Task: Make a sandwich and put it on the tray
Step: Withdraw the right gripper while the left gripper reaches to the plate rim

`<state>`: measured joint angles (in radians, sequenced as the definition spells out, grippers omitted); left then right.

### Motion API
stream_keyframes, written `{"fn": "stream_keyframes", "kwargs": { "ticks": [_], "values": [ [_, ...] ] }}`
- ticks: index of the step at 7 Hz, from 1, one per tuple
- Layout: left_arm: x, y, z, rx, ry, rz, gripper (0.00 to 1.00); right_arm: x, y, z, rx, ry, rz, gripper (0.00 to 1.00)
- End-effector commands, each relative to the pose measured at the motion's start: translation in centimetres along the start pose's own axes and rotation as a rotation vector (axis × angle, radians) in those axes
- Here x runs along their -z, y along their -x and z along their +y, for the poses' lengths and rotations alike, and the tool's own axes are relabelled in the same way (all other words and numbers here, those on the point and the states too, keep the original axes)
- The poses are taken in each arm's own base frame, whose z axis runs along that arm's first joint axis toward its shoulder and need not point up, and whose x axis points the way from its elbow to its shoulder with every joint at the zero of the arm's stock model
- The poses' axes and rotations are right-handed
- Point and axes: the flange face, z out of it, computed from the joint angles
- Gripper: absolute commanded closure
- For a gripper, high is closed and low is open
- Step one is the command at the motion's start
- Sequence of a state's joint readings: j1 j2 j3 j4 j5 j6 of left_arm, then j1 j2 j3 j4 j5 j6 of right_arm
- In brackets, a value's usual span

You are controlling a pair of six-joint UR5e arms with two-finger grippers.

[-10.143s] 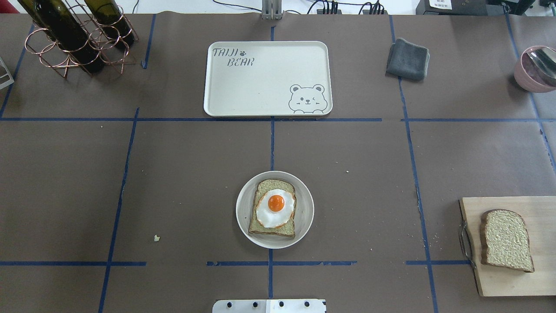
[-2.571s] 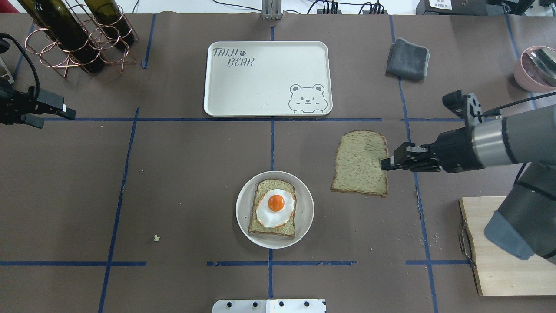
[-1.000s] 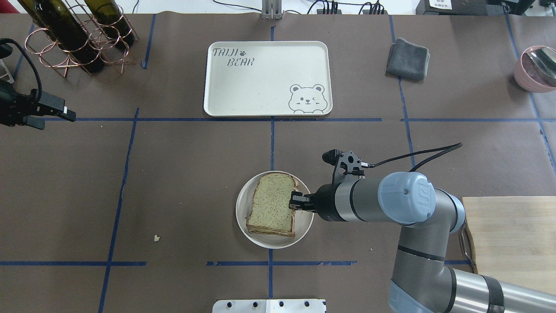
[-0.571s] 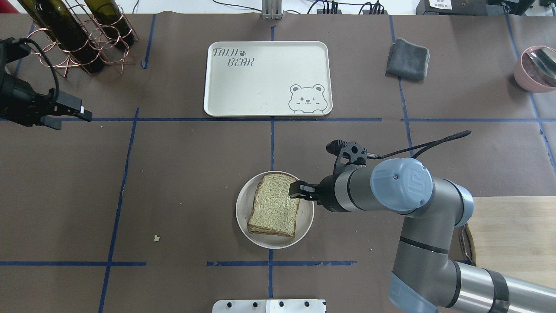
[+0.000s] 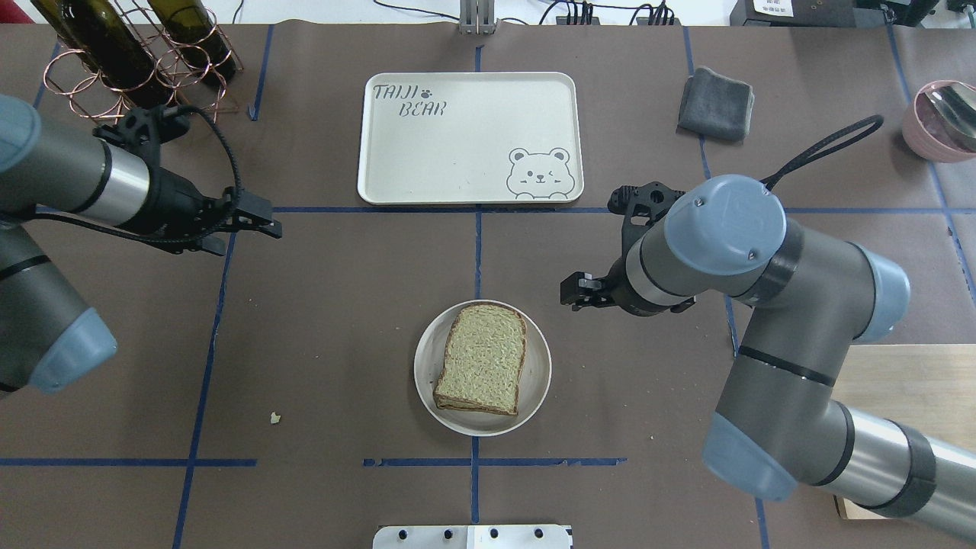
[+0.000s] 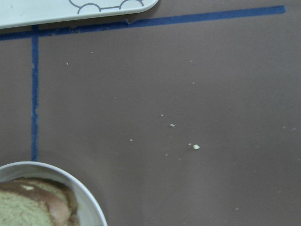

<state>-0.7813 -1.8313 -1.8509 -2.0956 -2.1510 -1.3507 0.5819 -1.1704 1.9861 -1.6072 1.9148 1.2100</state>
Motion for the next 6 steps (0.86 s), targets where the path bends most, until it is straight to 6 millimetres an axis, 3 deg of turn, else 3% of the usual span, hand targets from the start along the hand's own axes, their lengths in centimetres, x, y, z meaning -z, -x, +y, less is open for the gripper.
{"fn": "stream_keyframes", "kwargs": {
  "ticks": [1, 2, 3, 5, 6],
  "values": [
    [-4.3, -7.9, 5.7, 0.047, 0.01, -0.071, 0.0, 2.5, -7.1, -5.2, 0.075, 0.034, 0.033, 0.0],
    [-6.3, -11.1, 8.2, 0.043, -0.021, -0.113, 0.03, 2.6, -10.2, -6.3, 0.119, 0.035, 0.056, 0.0],
    [-8.4, -11.6, 10.5, 0.071, 0.001, -0.126, 0.12, 2.7, -13.3, -7.4, 0.155, 0.043, 0.077, 0.0],
    [-10.8, -12.5, 12.8, 0.064, 0.02, -0.135, 0.36, 3.2, -17.5, -8.6, 0.168, 0.066, 0.079, 0.0],
    [-12.2, -12.7, 13.5, 0.082, 0.032, -0.13, 0.37, 3.3, -18.9, -8.7, 0.175, 0.081, 0.076, 0.0]
  ]
}}
